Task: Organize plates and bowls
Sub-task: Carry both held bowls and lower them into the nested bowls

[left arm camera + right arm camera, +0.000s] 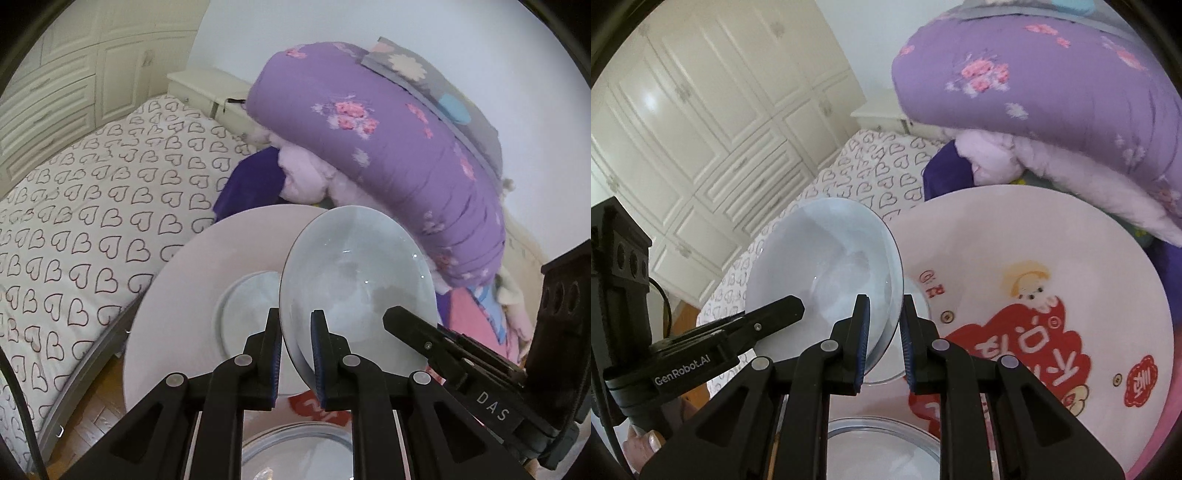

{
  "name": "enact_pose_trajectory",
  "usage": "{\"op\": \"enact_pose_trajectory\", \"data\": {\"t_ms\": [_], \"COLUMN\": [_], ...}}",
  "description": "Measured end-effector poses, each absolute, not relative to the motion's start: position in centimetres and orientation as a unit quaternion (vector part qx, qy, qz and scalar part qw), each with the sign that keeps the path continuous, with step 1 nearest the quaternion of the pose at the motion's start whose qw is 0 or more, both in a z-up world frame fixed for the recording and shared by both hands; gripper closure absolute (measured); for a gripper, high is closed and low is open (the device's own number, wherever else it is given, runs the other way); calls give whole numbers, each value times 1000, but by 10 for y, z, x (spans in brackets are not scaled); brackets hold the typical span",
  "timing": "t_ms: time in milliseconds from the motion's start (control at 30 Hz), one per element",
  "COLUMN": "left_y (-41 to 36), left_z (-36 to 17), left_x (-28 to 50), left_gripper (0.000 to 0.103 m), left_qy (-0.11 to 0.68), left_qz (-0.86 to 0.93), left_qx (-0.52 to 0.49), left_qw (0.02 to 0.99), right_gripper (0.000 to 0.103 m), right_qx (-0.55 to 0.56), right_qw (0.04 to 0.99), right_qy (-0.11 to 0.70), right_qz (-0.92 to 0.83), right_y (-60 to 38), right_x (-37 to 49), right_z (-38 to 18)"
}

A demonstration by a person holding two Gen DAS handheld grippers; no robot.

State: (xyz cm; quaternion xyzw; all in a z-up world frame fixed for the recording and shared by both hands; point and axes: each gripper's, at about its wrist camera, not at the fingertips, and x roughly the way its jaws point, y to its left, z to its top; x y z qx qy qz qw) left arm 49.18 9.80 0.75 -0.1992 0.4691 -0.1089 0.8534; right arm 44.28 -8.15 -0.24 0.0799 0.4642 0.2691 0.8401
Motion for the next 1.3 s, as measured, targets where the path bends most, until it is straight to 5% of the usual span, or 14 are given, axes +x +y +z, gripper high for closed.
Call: {"op": "enact_pose_trajectory", "data": {"t_ms": [1133, 1300], "left_y": [58, 58], "left_z": [-46, -49], "left_x": [566, 565], "left_gripper": [90, 85], "left_qy": [526, 523], "left_qz": [-84, -80], "left_qx": [-154, -148], "left_qw": [832, 836], "right_gripper": [84, 74], "right_qx": [43, 42], "right_qw": [806, 806], "right_qy": [528, 531], "right_qz": [262, 259], "right_y": [-60, -61], "right_x": [452, 455], "right_z": [-57, -59]}}
